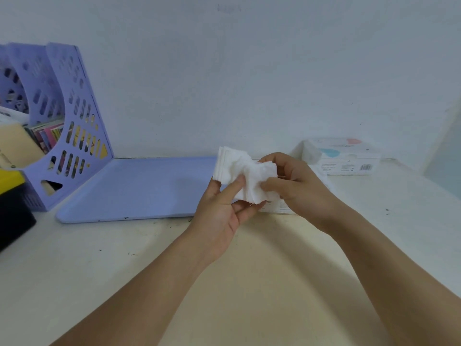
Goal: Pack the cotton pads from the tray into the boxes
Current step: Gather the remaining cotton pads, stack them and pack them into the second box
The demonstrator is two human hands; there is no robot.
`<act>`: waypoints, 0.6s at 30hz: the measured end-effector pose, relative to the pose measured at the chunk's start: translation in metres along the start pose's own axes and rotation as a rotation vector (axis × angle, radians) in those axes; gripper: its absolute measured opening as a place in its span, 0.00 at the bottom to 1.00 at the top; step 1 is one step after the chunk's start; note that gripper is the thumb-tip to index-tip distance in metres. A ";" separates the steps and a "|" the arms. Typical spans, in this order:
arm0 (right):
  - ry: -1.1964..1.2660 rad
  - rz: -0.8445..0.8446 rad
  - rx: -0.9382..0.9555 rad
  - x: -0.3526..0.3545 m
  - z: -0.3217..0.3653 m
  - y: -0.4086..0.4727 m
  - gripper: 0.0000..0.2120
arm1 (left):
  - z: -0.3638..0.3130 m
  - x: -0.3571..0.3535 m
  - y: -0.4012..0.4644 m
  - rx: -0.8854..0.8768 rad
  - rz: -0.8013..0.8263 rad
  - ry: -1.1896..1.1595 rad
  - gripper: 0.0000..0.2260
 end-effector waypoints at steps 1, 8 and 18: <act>0.039 -0.029 -0.009 0.001 -0.001 0.000 0.12 | 0.000 0.002 0.000 -0.006 -0.014 -0.037 0.18; 0.350 -0.112 -0.054 0.005 0.007 -0.003 0.11 | -0.007 0.018 0.002 -0.073 -0.118 -0.175 0.16; -0.208 -0.020 0.079 0.001 0.010 -0.001 0.01 | -0.001 0.004 0.001 -0.059 -0.058 0.037 0.18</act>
Point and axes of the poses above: each hand's wrist, its own y-axis towards the middle knuckle, its own x-axis out of the back of the hand, z = x × y, the point moved 10 cm from there along y, towards the middle knuckle, and after that the axes turned 14 degrees about x, right-handed, at the moved point
